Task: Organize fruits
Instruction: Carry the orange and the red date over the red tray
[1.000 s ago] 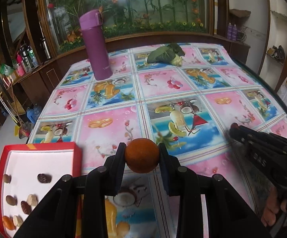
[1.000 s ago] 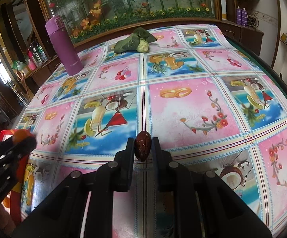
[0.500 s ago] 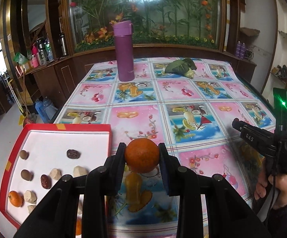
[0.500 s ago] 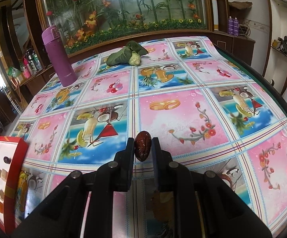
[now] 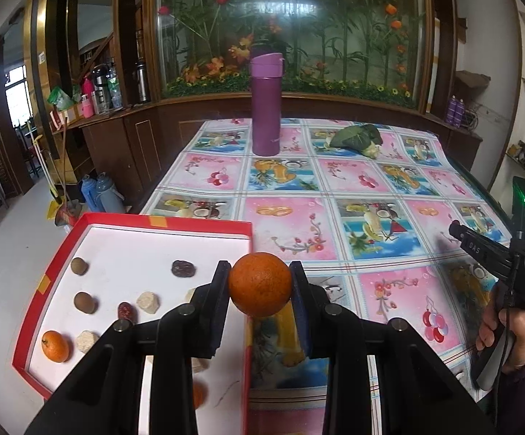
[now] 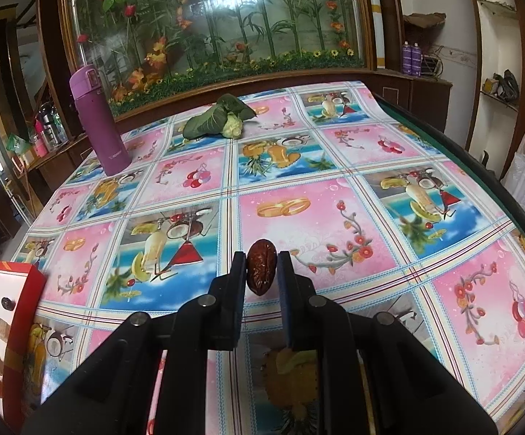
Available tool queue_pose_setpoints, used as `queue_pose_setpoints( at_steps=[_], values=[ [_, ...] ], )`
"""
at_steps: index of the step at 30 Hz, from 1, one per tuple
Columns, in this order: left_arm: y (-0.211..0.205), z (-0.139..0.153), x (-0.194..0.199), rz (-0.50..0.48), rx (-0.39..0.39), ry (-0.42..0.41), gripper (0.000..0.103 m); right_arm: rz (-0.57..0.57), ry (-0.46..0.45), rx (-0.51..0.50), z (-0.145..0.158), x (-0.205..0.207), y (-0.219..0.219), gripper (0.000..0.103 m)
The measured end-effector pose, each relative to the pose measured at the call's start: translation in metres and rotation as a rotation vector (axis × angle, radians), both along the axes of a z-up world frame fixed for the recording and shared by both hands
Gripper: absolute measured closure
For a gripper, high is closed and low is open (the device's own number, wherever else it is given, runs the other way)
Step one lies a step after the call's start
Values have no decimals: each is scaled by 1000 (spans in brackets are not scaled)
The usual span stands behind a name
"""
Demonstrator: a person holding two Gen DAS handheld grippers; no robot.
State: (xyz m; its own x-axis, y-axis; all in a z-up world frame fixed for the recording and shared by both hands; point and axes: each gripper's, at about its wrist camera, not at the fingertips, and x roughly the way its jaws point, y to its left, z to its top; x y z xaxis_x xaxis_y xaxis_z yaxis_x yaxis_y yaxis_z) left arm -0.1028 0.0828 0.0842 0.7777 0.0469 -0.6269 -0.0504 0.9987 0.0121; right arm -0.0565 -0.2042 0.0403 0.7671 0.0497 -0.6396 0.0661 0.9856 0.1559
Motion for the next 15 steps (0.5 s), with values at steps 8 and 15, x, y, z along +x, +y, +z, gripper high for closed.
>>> queue_pose_setpoints(
  at_steps=[8,15],
  values=[
    [21,2,-10,40,1,-14,71,37,-8,58,5,-13,21,84],
    [45,1,-17,90,3,-16,71,157,5,134,8,-25,68,84]
  ],
)
